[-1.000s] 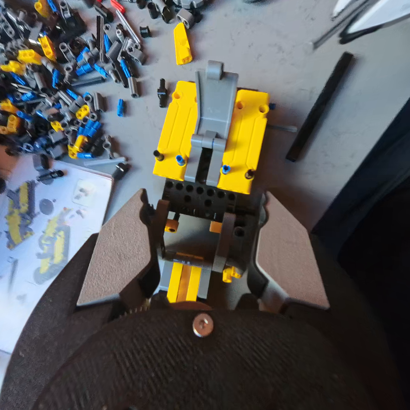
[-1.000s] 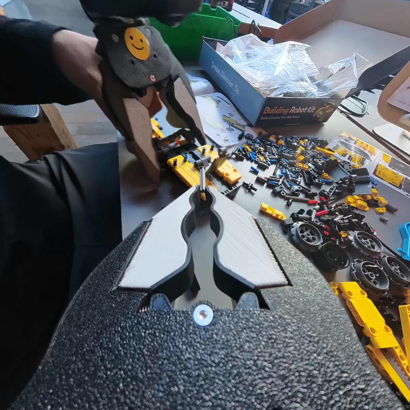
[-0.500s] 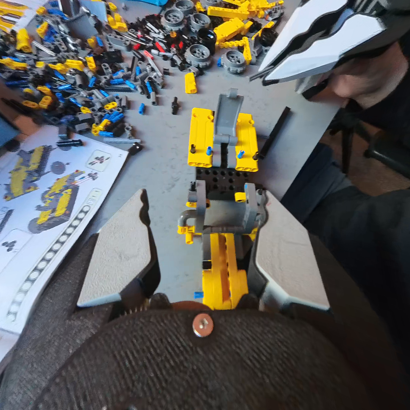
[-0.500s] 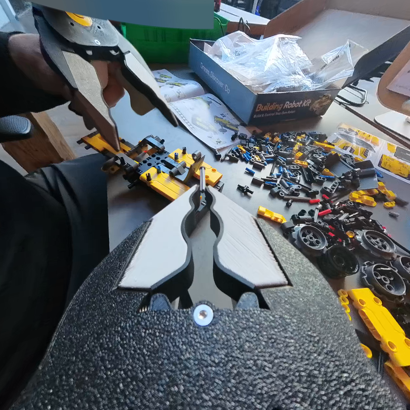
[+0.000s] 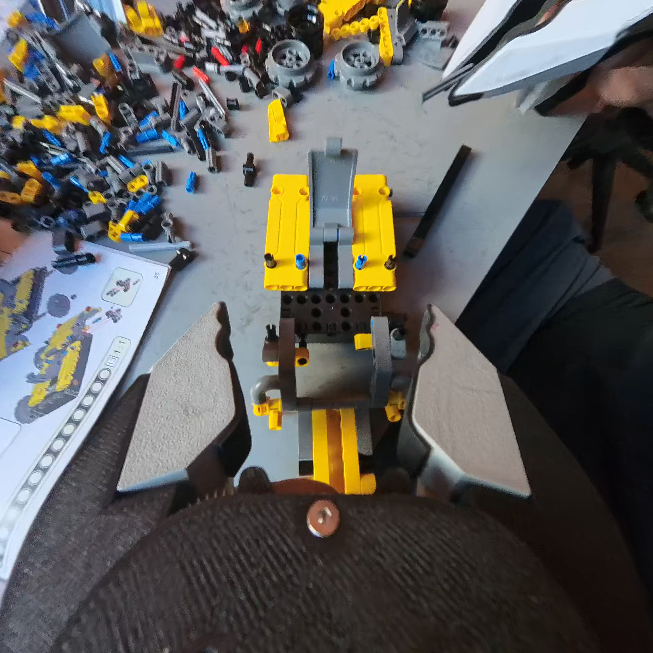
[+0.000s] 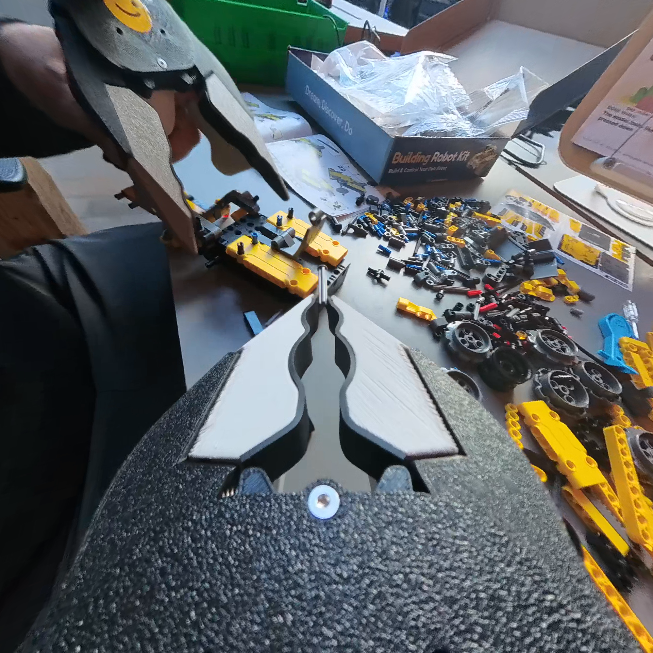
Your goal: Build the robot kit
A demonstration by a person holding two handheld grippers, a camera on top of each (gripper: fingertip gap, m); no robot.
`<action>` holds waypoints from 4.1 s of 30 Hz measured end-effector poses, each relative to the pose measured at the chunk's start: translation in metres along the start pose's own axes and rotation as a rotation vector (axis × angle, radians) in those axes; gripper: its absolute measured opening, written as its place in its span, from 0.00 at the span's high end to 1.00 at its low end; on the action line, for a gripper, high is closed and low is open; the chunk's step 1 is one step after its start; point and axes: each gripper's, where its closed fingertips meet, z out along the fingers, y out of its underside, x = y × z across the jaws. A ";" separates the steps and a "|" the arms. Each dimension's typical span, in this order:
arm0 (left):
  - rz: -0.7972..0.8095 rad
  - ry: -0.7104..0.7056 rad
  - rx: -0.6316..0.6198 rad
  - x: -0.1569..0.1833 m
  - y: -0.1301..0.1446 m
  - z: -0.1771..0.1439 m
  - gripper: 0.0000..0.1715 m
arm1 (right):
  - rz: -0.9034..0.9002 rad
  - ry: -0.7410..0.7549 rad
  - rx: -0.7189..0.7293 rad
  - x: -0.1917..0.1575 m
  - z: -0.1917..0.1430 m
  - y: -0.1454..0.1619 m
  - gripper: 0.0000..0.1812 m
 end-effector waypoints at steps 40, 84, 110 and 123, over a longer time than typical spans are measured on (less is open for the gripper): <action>-0.202 0.018 0.223 -0.090 0.051 -0.065 0.64 | 0.047 0.119 -0.044 0.039 0.027 0.005 0.98; -0.076 0.079 -0.091 0.003 0.000 0.013 0.35 | -0.009 0.049 0.084 0.021 0.018 -0.014 0.98; -0.535 0.834 -0.190 -0.037 -0.016 -0.001 0.55 | 0.022 -0.077 -0.038 -0.019 0.057 -0.027 0.98; -0.545 0.760 0.023 -0.063 -0.012 -0.017 0.51 | 0.060 -0.086 -0.137 -0.009 0.111 -0.038 0.97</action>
